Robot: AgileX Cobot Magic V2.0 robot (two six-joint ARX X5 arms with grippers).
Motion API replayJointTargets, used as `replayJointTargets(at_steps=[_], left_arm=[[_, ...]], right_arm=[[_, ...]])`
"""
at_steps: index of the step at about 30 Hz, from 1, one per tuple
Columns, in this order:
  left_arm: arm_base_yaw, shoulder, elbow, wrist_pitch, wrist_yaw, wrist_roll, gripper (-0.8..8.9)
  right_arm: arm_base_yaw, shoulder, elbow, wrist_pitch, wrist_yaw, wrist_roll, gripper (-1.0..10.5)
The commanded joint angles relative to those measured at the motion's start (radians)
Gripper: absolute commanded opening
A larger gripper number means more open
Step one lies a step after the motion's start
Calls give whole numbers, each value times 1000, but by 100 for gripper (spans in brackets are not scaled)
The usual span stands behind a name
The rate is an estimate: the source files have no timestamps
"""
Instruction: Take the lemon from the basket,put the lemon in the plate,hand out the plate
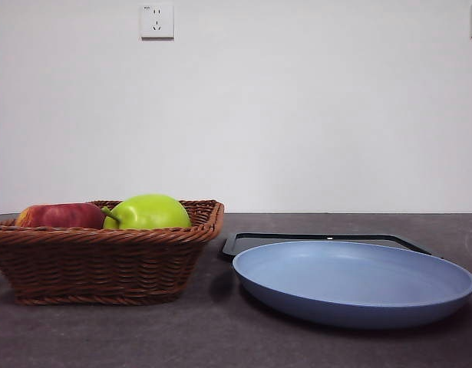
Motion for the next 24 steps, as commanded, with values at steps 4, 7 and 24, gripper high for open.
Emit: replayJointTargets(at_steps=[4,7,24], left_arm=[[2,97,117,9,9,-17,7],[2,189,186,13,31,-9,7],[-94,803,681,-159,172,221,7]], right_arm=[[1,124,149,-45,-29,-19,4],[1,200,228,-83,-29,-53,4],[9,631,526,-318,-186,-289,4]])
